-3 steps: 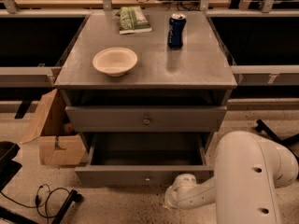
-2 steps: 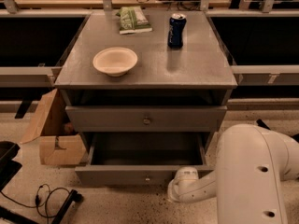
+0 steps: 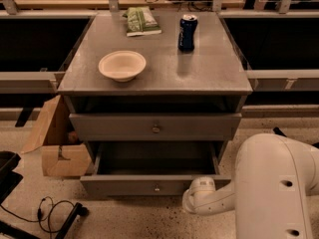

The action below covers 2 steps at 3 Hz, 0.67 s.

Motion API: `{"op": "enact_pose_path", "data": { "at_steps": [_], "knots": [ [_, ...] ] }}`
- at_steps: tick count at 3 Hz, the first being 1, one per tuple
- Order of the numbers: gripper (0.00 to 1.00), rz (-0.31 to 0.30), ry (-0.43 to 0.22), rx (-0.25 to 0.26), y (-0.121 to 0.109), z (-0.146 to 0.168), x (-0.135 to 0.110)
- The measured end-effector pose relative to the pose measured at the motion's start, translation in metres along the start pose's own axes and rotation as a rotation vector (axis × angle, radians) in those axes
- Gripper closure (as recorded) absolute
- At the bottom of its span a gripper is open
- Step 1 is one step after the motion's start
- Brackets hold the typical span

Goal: Close middle drawer

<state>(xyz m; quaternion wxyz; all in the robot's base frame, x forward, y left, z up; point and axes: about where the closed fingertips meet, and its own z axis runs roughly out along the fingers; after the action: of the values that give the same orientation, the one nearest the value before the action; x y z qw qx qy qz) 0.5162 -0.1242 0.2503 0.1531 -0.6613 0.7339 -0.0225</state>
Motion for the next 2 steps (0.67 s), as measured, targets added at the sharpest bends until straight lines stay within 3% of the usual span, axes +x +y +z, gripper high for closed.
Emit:
{"op": "enact_pose_path", "data": {
  "at_steps": [2],
  "knots": [
    [1.00, -0.008, -0.016, 0.017, -0.0030, 0.0023, 0.0040]
  ]
}}
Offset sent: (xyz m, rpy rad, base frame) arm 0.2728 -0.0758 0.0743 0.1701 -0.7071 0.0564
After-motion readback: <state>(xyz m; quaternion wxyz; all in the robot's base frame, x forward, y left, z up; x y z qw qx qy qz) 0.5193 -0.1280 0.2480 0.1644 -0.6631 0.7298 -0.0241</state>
